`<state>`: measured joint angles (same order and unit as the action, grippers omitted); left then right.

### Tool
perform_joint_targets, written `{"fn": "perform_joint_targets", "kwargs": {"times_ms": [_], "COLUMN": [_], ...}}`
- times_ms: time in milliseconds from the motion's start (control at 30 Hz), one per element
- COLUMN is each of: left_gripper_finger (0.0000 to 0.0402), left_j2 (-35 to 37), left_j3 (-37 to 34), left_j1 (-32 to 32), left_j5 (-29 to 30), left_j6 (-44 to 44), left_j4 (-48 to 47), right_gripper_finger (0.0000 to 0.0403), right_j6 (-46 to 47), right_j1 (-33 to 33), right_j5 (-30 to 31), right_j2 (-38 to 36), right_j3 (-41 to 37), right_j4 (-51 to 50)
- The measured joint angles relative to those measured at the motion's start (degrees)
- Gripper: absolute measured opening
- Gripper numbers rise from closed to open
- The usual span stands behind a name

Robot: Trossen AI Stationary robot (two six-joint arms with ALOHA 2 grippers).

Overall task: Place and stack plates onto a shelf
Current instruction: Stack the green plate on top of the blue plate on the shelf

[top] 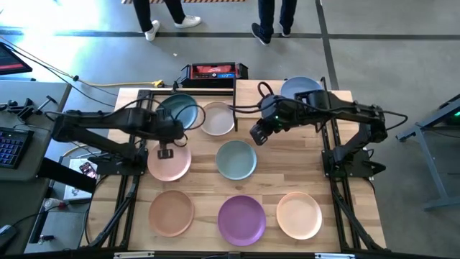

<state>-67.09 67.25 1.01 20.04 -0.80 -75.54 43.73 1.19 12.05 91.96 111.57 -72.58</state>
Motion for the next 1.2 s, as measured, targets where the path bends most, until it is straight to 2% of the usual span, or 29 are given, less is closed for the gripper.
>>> {"fn": "perform_joint_targets", "kwargs": {"times_ms": [167, 400, 733, 867, 1200], "left_gripper_finger": [0.0001, 0.0001, 0.0001, 0.0001, 0.0001], "left_j2": [-0.02, -1.71, -10.46, -13.88, -18.52], "left_j3": [2.63, 5.51, 8.91, 9.37, 9.39], "left_j1": [5.82, 13.68, 23.53, 26.34, 29.08], "left_j5": [0.80, 1.74, 8.65, 13.69, 18.12], "left_j6": [3.11, 14.03, 25.10, 26.53, 25.99], "left_j4": [-1.45, -1.23, -1.23, -1.11, -0.40], "right_gripper_finger": [0.0094, 0.0097, 0.0142, 0.0145, 0.0145], "right_j6": [1.31, 1.89, 6.46, 7.88, 8.94], "right_j1": [1.57, 3.59, 4.99, 4.92, 4.70], "right_j5": [-0.07, -0.11, 1.28, 1.34, 3.01], "right_j2": [0.00, 0.08, 4.31, 6.10, 10.15], "right_j3": [0.01, 0.00, 0.00, 0.00, 0.00], "right_j4": [-0.02, -0.02, 0.17, 0.84, 4.00]}}
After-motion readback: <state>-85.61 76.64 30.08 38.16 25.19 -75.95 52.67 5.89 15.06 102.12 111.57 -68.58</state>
